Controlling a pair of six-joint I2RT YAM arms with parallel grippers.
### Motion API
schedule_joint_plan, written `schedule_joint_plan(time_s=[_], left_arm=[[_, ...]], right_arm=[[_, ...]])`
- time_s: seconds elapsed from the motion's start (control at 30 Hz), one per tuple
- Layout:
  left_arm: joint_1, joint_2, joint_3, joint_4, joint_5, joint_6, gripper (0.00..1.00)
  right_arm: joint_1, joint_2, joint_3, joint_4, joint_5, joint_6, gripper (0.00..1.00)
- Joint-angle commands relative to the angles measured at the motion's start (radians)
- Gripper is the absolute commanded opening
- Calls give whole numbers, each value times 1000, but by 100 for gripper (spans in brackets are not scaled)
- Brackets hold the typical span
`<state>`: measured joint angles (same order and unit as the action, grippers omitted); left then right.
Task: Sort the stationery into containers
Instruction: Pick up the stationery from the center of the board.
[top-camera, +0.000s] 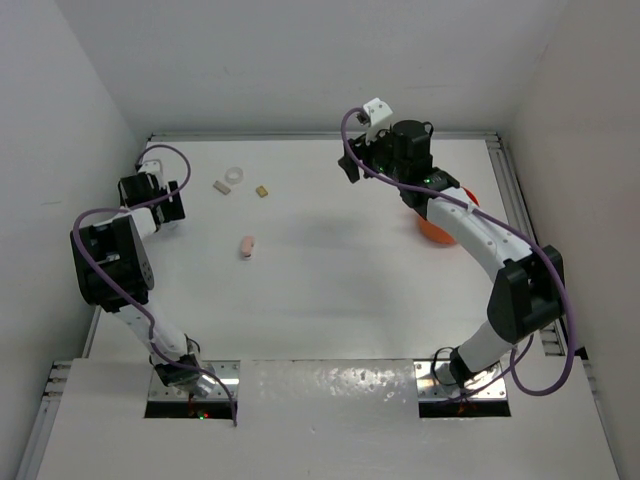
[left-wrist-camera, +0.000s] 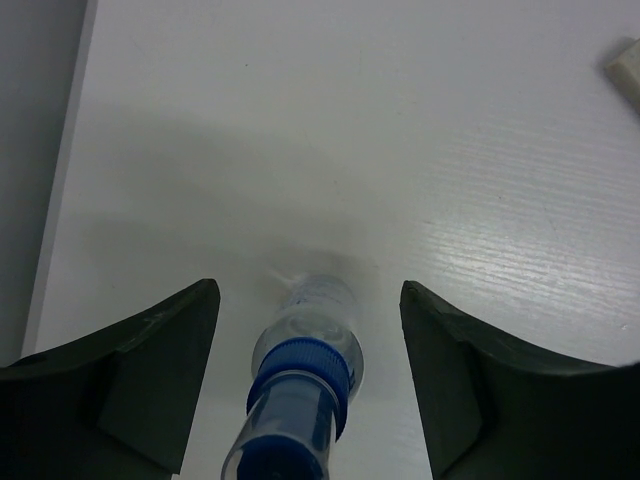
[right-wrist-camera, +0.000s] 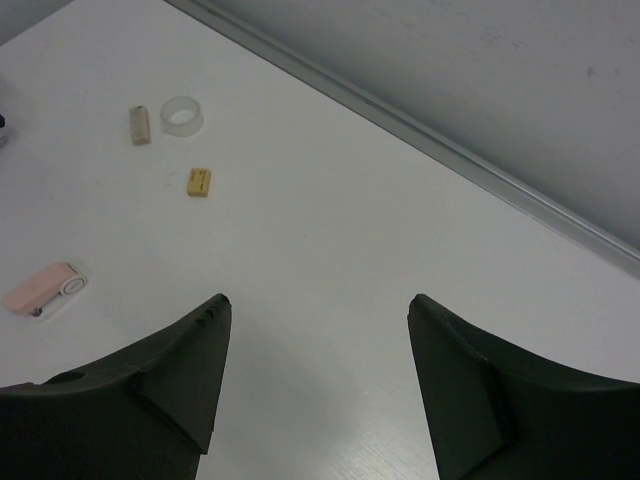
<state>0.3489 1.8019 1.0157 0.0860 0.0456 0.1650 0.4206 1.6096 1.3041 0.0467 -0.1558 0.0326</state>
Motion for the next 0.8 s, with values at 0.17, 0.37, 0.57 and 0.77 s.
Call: schedule_joint_plan(time_s=[0.17, 0.37, 0.57, 0.77], left_arm=[[-1, -16, -2, 23, -32, 28, 58], [-18, -10, 6, 38, -35, 36, 48], [-19, -15, 9, 12, -26, 31, 45], [-19, -27, 0, -28, -23, 36, 68]], right_arm=[[4, -19, 24, 16, 32, -23, 70], [4, -31, 14, 15, 41, -60, 71], [4, -45, 1, 15, 52, -69, 71], [4, -53, -5, 15, 56, -73, 71]])
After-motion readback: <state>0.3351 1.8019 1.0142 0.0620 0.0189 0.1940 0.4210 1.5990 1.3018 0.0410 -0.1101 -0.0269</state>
